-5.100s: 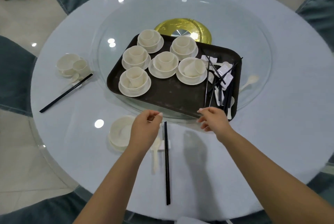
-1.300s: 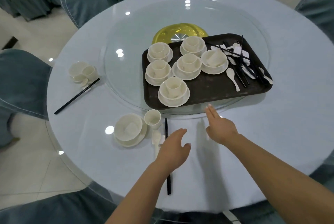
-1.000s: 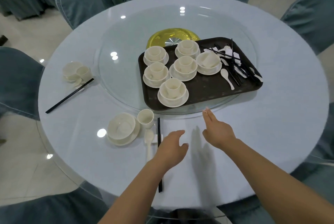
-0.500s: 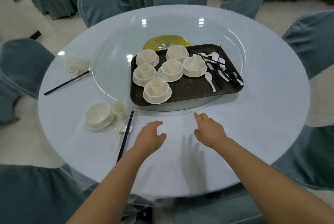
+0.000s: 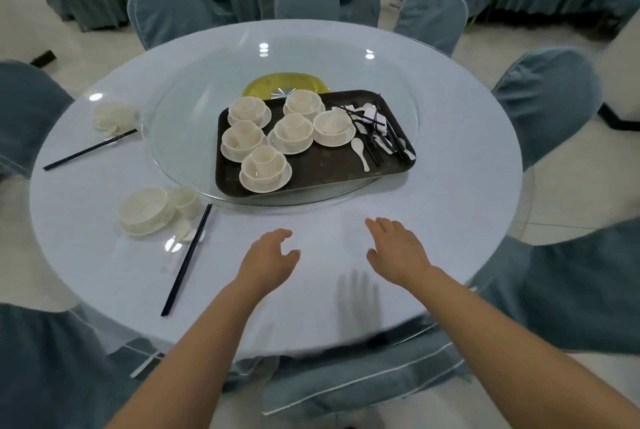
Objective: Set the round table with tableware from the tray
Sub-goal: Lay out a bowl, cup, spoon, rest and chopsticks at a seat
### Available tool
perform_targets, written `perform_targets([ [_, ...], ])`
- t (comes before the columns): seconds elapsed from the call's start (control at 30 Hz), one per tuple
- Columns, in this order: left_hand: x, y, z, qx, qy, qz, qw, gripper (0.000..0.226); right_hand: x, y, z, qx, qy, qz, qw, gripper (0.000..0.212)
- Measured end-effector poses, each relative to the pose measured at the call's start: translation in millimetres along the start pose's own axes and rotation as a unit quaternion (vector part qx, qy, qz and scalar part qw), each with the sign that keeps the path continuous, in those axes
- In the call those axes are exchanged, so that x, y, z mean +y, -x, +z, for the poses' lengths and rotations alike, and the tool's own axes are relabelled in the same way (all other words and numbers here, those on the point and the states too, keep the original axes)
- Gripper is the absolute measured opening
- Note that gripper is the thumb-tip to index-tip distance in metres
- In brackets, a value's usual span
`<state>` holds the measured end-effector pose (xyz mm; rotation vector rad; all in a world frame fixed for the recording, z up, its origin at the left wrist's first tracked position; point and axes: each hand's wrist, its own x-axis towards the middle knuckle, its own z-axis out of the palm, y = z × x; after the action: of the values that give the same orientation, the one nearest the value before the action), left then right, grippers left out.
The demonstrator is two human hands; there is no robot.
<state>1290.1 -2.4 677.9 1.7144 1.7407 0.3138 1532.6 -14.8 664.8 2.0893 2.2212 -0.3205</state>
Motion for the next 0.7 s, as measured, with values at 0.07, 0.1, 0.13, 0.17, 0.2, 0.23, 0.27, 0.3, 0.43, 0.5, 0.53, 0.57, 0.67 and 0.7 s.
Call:
perform_targets([
  [0.07,0.8,0.9,5.0,-0.004,-0.002,0.004,1.000,0.048,3.4,4.1,2.0,-0.002,0.001,-0.004,1.000,0.062],
  [0.1,1.4,1.7,7.8,-0.005,-0.005,0.004,1.000,0.048,5.7,4.7,2.5,-0.003,0.001,-0.008,1.000,0.062],
  [0.13,2.0,1.9,9.7,-0.005,-0.009,0.003,1.000,0.048,7.5,4.2,2.7,-0.003,0.001,-0.011,1.000,0.062],
  [0.17,3.8,2.1,11.6,-0.004,-0.011,0.001,1.000,0.048,10.3,3.1,3.0,-0.004,0.002,-0.015,1.000,0.062],
  [0.2,6.2,2.0,14.0,-0.004,-0.013,-0.004,1.000,0.048,13.6,0.9,3.1,-0.004,0.001,-0.020,1.000,0.062],
  [0.23,9.6,1.0,16.5,-0.002,-0.013,-0.009,1.000,0.048,18.0,-2.0,2.9,-0.003,0.000,-0.026,1.000,0.062],
  [0.27,14.6,-1.4,19.3,0.002,-0.012,-0.014,1.000,0.049,24.0,-6.9,1.9,-0.001,-0.001,-0.033,0.999,0.061],
  [0.3,20.1,-3.7,22.6,0.006,-0.011,-0.018,1.000,0.049,30.5,-12.1,0.8,0.002,-0.002,-0.041,0.999,0.061],
  [0.43,54.9,-19.6,44.3,0.032,-0.007,-0.036,0.999,0.048,71.6,-34.6,-4.1,0.006,-0.014,-0.078,0.997,0.061],
  [0.5,78.0,-26.7,60.8,0.046,0.000,-0.054,0.997,0.048,99.3,-44.5,-6.4,-0.005,-0.021,-0.090,0.996,0.061],
  [0.53,89.0,-30.1,68.6,0.053,0.003,-0.062,0.997,0.048,112.8,-50.1,-8.6,-0.012,-0.024,-0.094,0.995,0.060],
  [0.57,102.1,-33.7,78.9,0.057,0.007,-0.072,0.996,0.047,129.3,-55.6,-10.9,-0.020,-0.033,-0.097,0.995,0.060],
  [0.67,135.2,-43.5,102.7,0.060,0.018,-0.096,0.993,0.047,167.9,-68.1,-17.7,-0.037,-0.044,-0.109,0.992,0.059],
  [0.7,143.2,-46.5,107.5,0.066,0.019,-0.102,0.992,0.047,176.2,-71.7,-19.7,-0.041,-0.044,-0.114,0.992,0.060],
])
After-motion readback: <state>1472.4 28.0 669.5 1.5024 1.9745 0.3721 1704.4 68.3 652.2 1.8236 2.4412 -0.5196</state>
